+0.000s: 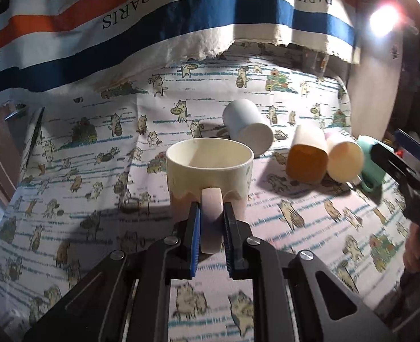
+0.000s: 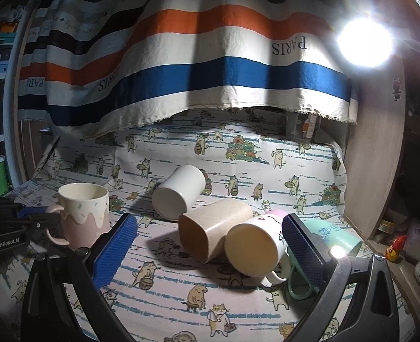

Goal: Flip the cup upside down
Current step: 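Lift the pink mug by its handle with the left tool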

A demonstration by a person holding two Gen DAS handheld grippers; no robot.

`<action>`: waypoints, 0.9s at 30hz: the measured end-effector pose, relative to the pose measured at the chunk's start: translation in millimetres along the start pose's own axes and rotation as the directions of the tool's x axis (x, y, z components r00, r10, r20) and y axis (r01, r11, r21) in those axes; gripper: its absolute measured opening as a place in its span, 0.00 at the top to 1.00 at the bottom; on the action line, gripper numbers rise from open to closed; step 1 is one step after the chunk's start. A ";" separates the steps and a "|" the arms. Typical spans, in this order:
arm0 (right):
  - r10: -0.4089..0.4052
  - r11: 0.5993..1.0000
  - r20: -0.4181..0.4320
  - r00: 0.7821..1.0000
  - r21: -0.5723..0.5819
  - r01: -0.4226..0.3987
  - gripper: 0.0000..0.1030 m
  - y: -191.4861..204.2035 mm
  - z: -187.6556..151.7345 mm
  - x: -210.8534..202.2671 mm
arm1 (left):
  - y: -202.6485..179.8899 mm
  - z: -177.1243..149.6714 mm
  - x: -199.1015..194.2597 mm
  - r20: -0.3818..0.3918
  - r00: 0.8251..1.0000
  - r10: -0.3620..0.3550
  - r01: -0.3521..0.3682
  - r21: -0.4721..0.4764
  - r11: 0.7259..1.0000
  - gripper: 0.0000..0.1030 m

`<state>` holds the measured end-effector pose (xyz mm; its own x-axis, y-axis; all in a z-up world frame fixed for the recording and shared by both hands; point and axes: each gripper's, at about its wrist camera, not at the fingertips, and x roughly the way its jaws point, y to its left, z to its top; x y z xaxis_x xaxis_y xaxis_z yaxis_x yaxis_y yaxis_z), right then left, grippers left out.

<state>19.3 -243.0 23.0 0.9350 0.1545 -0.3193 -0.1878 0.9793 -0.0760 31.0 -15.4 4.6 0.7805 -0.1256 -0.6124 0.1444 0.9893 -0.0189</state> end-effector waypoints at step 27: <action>0.271 0.962 -0.223 0.936 0.064 -0.264 0.52 36.4 -4.2 41.4 | -8.0 20.4 2.1 0.013 1.000 0.010 -0.011 0.082 0.997 0.34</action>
<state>50.0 -201.5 3.0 0.7574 0.3813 -0.5300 -0.4083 0.9100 0.0713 43.9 -25.0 19.7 0.7896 -0.1165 -0.6024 0.1852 0.9813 0.0530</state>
